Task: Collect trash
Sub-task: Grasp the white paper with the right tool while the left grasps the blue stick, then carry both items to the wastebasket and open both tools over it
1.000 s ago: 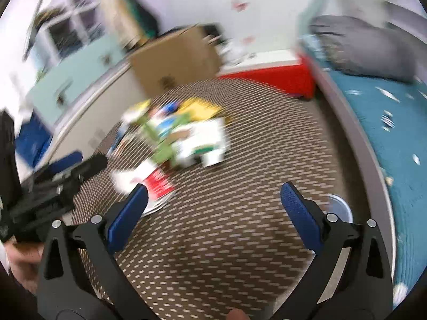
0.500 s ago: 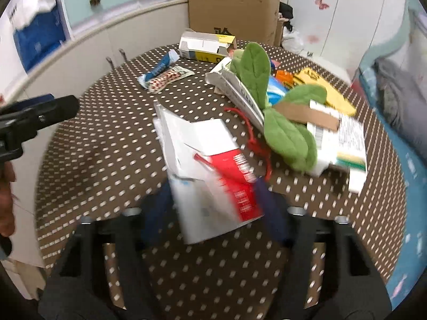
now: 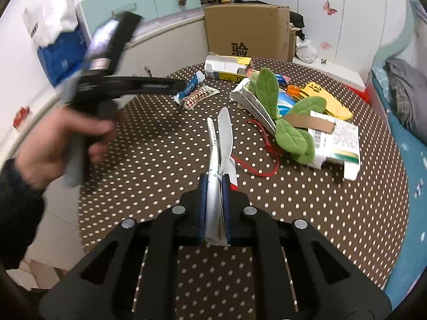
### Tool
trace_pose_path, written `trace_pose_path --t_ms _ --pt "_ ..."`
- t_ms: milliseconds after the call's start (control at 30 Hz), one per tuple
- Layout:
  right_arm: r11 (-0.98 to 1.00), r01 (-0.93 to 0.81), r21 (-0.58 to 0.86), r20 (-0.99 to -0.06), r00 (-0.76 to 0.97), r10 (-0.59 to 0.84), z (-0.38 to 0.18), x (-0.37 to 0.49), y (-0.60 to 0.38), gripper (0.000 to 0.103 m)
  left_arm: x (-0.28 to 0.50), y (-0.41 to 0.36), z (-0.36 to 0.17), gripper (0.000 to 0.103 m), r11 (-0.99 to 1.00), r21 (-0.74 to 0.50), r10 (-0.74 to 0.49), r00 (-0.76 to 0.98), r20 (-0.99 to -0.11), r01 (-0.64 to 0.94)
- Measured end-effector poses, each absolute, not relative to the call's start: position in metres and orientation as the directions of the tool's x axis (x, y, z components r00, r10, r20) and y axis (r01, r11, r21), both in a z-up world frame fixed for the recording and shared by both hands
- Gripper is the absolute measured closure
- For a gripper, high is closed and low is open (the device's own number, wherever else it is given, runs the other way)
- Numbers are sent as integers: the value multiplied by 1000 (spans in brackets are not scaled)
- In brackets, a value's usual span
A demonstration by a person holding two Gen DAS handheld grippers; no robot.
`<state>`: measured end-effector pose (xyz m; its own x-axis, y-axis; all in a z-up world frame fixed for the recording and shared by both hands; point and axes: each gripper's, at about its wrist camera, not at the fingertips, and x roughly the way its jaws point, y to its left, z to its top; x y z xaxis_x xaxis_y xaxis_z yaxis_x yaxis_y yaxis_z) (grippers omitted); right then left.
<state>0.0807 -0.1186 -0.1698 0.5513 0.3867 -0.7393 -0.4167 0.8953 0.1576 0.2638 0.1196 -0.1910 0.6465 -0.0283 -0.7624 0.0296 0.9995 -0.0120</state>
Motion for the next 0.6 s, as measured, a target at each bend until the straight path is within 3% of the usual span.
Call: trace_pose_path --t_ms 100,167,200,233,267,300,367,600 --pt "895 -400 198 -733 546 406 -167 75 -128 92 292 122 -203 12 1000 -11 -23 607 -795 23" --pt "899 -390 202 -734 547 402 -167 75 -133 92 308 120 -215 31 999 1 -22 560 -828 40" --pt "900 -385 207 -734 547 403 -167 73 -136 92 311 117 -214 35 998 27 -6 570 -822 49" --pt "901 -375 219 -731 548 406 -167 72 -141 92 313 115 -214 45 997 30 -12 573 -820 64" --pt "901 -370 227 -729 549 409 -167 70 -146 92 314 113 -211 74 997 21 -29 575 -818 81" --pt "902 -360 240 -723 554 413 -166 68 -152 92 314 113 -209 91 996 18 -38 572 -819 91" --pt "900 -349 263 -711 561 425 -164 66 -161 92 311 118 -208 95 991 -73 -124 555 -823 114" --pt "883 -304 356 -646 602 468 -149 56 -203 92 265 133 -191 97 990 -112 -143 623 -769 88"
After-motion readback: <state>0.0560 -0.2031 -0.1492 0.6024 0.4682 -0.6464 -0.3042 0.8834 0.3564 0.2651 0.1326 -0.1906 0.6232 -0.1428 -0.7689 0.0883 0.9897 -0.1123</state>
